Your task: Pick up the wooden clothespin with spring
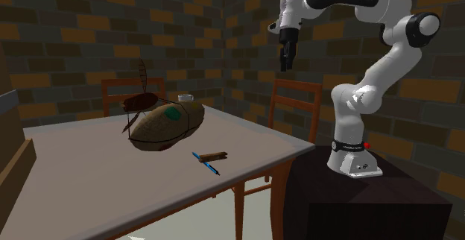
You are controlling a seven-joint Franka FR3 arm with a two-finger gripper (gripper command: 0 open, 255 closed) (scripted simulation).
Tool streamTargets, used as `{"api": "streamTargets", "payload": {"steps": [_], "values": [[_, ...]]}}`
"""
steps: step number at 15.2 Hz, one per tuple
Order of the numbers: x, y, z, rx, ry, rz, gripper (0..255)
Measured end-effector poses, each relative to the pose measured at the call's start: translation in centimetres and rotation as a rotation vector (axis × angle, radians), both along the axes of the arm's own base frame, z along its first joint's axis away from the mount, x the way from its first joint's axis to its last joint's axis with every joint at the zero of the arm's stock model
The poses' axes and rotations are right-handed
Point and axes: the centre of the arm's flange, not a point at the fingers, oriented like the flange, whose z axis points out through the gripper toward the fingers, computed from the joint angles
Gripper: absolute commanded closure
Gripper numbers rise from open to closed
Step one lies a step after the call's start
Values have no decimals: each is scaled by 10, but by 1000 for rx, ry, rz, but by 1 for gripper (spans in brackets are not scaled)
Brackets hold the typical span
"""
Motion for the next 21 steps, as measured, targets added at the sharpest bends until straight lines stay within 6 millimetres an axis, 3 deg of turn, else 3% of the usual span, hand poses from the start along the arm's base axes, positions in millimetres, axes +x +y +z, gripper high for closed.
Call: {"api": "streamTargets", "payload": {"steps": [3,8,21], "values": [[12,7,-8,-3,-4,22,0],[55,28,-41,-17,-22,108,0],[171,116,-136,-54,-74,345,0]]}}
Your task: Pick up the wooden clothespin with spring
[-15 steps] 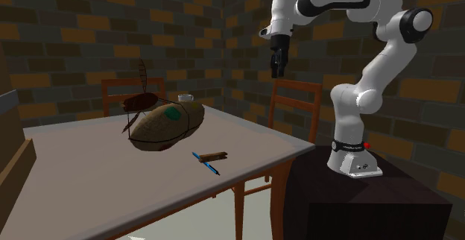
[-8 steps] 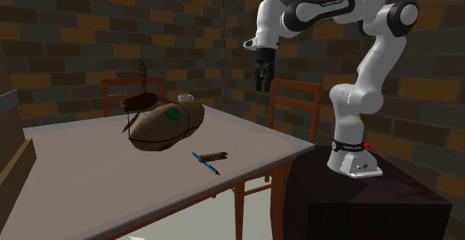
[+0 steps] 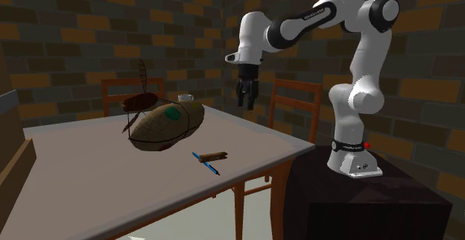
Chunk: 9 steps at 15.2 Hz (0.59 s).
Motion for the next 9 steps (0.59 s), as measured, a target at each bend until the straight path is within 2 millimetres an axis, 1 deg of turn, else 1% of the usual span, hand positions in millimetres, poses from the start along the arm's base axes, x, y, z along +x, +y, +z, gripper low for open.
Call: {"api": "streamTargets", "payload": {"steps": [3,4,9], "values": [[22,26,-23,-8,-12,54,0],[34,35,-28,-11,-16,73,0],[68,77,-62,-24,-36,164,0]]}}
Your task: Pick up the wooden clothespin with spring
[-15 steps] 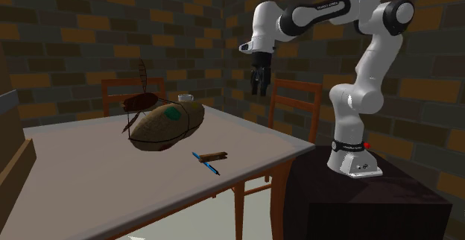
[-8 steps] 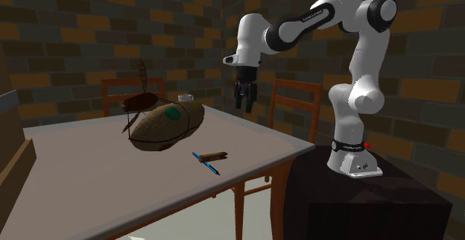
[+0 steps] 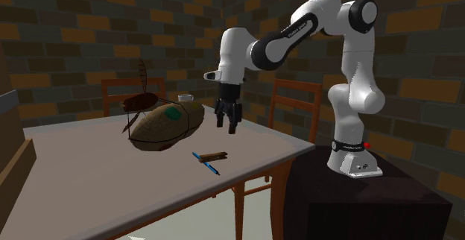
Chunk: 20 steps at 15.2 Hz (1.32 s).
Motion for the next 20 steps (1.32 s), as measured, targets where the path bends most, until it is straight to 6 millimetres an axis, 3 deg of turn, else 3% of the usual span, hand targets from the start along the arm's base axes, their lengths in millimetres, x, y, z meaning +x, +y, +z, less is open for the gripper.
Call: {"api": "streamTargets", "payload": {"steps": [6,13,14,20], "values": [[34,45,-42,-14,-20,96,0],[36,51,-76,-15,-22,103,0],[36,51,-78,-15,-22,104,255],[37,50,-78,-15,-29,100,255]]}}
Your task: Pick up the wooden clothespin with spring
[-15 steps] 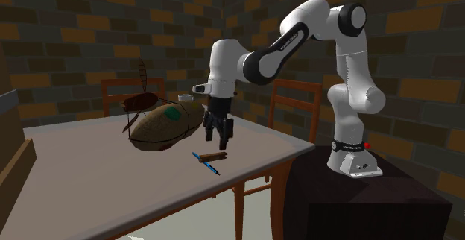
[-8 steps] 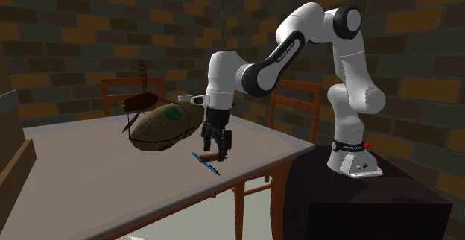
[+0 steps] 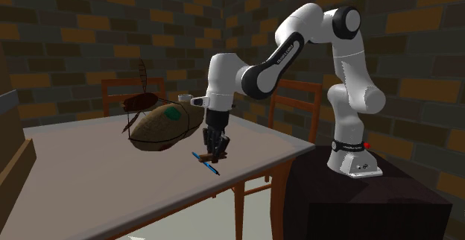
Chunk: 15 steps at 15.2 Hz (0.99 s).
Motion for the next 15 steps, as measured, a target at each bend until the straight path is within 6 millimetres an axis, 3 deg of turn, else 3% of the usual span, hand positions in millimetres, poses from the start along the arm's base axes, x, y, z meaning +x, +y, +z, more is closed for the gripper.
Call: {"api": "streamTargets", "payload": {"steps": [6,15], "values": [[-1,1,4,-1,5,3,255],[-1,1,50,-1,6,3,255]]}}
